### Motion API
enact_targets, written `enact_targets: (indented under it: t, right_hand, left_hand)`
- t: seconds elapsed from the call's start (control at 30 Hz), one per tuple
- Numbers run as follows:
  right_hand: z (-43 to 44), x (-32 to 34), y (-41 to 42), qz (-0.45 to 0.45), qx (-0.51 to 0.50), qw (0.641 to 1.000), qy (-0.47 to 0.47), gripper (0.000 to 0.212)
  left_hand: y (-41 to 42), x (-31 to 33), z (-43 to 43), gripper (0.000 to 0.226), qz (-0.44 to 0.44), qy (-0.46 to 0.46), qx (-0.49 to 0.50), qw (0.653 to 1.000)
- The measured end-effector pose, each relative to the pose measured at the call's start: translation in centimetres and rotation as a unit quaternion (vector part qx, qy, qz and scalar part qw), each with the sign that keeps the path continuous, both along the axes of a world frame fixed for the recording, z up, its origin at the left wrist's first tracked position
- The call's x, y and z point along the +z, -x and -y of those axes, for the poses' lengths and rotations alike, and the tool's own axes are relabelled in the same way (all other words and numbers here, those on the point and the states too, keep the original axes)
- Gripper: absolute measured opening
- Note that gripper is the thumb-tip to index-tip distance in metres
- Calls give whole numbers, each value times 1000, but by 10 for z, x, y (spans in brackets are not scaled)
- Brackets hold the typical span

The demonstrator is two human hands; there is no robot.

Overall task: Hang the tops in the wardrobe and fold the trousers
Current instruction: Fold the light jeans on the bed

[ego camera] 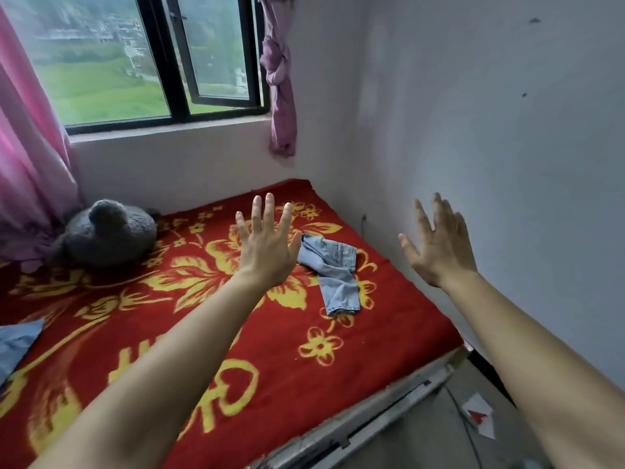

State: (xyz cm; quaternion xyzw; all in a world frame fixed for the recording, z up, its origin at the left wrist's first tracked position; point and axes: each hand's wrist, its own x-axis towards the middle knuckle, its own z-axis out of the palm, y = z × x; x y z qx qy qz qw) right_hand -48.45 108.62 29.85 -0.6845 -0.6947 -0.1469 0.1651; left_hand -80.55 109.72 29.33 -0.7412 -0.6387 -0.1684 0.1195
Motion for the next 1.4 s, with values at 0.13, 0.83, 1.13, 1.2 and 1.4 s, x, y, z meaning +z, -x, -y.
enact_targets:
  t: [0.13, 0.83, 1.13, 1.2, 1.4]
  right_hand:
    - [-71, -35, -48, -19, -28, 999, 26, 76]
    - [-442, -409, -123, -149, 41, 939, 307, 69]
    - [-506, -558, -73, -186, 45, 929, 316, 67]
    - [-520, -577, -67, -120, 57, 942, 308, 68]
    - [-532, -595, -57, -85, 48, 965, 244, 33]
  left_hand:
    - [-45, -41, -69, 65, -27, 20, -33, 999]
    - [-194, -390, -366, 66, 13, 297, 74, 952]
    - [-190, -568, -401, 61, 6, 305, 9, 952]
    - [-189, -589, -400, 58, 21, 297, 17, 954]
    - [-182, -595, -398, 46, 178, 226, -13, 958]
